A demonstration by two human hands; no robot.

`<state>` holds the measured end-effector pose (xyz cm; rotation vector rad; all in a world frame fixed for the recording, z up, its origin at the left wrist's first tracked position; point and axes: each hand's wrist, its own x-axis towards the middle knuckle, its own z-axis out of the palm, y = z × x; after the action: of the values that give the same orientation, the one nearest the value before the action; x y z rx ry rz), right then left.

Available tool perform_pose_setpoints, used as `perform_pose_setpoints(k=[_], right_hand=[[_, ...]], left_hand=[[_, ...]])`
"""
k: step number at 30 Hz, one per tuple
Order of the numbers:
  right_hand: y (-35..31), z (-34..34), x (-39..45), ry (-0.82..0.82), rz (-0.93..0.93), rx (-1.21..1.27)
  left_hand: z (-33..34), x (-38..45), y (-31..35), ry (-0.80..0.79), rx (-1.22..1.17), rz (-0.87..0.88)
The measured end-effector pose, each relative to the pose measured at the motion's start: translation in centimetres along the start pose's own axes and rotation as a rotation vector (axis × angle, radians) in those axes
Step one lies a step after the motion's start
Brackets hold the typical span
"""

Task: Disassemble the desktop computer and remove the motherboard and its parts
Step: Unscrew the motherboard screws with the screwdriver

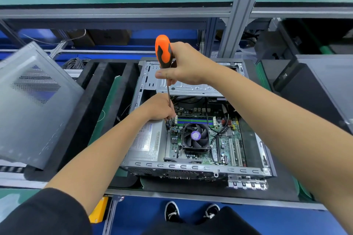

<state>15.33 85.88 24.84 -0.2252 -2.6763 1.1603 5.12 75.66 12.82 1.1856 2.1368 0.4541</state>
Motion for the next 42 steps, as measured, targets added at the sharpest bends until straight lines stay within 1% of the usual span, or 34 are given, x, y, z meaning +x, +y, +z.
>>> perform_pose_setpoints(k=[14, 25, 34, 42], right_hand=[[-0.3, 0.2, -0.1, 0.024, -0.003, -0.03], [0.0, 0.1, 0.0, 0.008, -0.017, -0.024], [0.7, -0.9, 0.0, -0.018, 0.011, 0.067], [0.9, -0.7, 0.0, -0.01, 0.007, 0.054]], left_hand=[[-0.1, -0.2, -0.1, -0.015, 0.006, 0.025], [0.0, -0.1, -0.1, -0.018, 0.02, 0.039], [0.1, 0.1, -0.1, -0.024, 0.014, 0.013], [0.0, 0.1, 0.0, -0.045, 0.006, 0.015]])
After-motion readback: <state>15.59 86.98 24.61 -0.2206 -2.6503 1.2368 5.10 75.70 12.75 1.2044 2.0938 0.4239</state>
